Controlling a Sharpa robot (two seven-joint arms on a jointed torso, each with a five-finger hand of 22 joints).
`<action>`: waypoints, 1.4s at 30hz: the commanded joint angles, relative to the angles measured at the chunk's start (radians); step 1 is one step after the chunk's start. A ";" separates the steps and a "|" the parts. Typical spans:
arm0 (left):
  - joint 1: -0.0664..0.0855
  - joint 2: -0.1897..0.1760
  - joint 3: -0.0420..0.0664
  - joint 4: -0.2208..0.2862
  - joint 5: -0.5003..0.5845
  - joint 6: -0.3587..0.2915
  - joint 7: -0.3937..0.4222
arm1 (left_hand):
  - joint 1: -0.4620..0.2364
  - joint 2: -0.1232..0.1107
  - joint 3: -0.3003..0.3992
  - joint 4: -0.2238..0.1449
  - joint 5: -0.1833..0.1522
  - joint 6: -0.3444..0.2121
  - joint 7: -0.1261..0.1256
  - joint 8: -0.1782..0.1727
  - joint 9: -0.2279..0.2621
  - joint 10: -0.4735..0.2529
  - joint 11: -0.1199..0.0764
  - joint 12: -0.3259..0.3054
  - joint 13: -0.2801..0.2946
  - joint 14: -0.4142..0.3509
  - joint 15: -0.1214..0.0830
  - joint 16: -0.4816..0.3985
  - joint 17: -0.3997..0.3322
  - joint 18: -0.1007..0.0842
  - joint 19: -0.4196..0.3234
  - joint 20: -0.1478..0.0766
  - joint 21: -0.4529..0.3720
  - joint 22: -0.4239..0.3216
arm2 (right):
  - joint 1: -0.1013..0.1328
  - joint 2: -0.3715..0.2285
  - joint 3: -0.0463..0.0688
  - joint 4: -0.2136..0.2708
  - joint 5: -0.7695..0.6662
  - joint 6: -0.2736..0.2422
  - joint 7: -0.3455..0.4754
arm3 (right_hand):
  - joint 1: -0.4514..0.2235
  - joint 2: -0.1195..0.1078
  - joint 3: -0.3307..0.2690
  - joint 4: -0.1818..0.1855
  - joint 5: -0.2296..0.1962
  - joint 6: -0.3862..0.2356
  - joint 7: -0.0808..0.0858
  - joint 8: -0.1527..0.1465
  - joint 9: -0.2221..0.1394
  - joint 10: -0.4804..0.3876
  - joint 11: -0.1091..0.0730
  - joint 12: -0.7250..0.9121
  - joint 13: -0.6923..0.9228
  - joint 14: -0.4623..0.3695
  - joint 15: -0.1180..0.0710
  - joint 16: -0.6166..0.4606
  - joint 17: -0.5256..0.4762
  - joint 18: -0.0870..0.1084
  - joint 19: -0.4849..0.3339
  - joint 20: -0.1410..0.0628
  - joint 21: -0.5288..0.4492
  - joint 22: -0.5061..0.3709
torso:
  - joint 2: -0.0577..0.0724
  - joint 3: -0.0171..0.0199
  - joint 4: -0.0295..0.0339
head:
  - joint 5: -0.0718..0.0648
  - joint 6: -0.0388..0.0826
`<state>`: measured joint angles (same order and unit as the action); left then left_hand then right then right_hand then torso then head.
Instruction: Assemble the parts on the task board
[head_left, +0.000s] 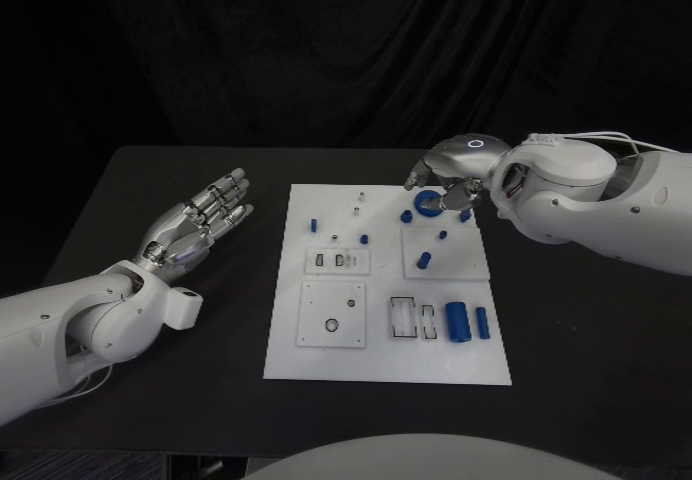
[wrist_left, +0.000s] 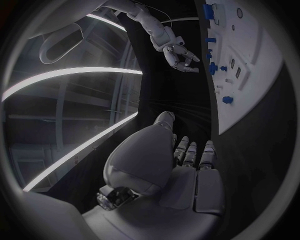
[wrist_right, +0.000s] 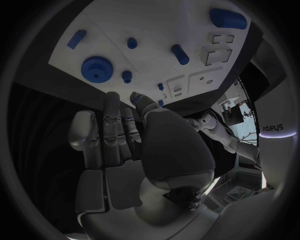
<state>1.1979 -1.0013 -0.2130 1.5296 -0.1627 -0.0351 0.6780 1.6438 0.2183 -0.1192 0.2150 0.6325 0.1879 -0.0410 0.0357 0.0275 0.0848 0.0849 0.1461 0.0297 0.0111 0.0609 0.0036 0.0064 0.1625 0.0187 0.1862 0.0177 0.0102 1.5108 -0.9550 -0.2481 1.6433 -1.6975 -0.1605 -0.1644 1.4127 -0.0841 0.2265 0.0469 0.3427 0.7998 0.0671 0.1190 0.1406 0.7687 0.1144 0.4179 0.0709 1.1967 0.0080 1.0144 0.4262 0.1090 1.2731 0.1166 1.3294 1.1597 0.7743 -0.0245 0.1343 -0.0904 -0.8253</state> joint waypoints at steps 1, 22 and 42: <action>0.003 -0.003 0.001 0.008 -0.002 0.002 0.189 | 0.009 -0.002 0.006 0.000 0.005 0.002 0.004 0.003 0.002 0.001 0.009 0.006 0.001 0.002 0.009 0.002 0.000 0.018 -0.002 0.002 -0.003 -0.002 | 0.001 0.001 0.001 0.001 -0.020 0.023 -0.013 | -0.013 0.002 0.007 0.001 -0.007 -0.002 -0.001 -0.005 0.002 0.009 -0.002 -0.002 0.002 0.012 -0.001 0.009 0.011 -0.017 0.012 0.000 0.006 0.006 | 0.011 -0.0066 0.0050 | -0.005 0.005; 0.003 -0.010 0.001 0.013 -0.002 0.017 0.187 | 0.009 -0.003 0.009 0.000 0.007 0.000 0.005 0.002 0.002 0.000 0.011 0.006 0.001 0.001 0.010 0.002 0.000 0.018 -0.003 0.000 -0.005 -0.002 | -0.005 0.048 0.001 -0.058 -0.021 0.025 0.013 | -0.025 -0.005 0.030 0.017 -0.013 0.018 0.001 -0.004 0.014 0.074 -0.008 0.013 0.016 0.045 -0.001 0.061 0.088 -0.020 0.022 0.001 0.018 0.032 | 0.033 -0.0214 0.0172 | -0.031 0.008; 0.003 -0.009 0.001 0.007 0.033 0.035 0.181 | 0.008 -0.002 0.015 -0.002 0.005 -0.005 0.008 0.001 0.001 -0.004 0.015 0.002 0.000 0.001 0.014 0.002 0.000 0.017 -0.003 0.001 -0.005 -0.002 | -0.014 0.049 0.001 -0.075 -0.021 0.033 0.037 | -0.076 -0.019 0.030 0.056 -0.024 0.026 -0.005 -0.008 0.025 0.102 -0.013 0.012 0.029 0.067 0.006 0.091 0.133 -0.023 0.034 0.005 0.025 0.052 | 0.023 -0.0296 0.0167 | -0.027 -0.014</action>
<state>1.1979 -1.0111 -0.2131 1.5341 -0.1463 -0.0154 0.6784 1.6438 0.2183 -0.1110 0.2124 0.6325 0.1842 -0.0373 0.0357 0.0281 0.0806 0.0951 0.1461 0.0295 0.0110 0.0680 0.0036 0.0064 0.1624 0.0187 0.1862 0.0177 0.0095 1.4998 -0.9045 -0.2482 1.5657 -1.7077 -0.1369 -0.1343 1.3431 -0.1040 0.2554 0.0952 0.3206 0.8196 0.0617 0.1141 0.1645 0.8651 0.1001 0.4309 0.0988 1.2565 0.0108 1.1001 0.5587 0.0931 1.3010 0.1198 1.3475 1.2102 0.7989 -0.0528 0.1518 -0.1189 -0.8376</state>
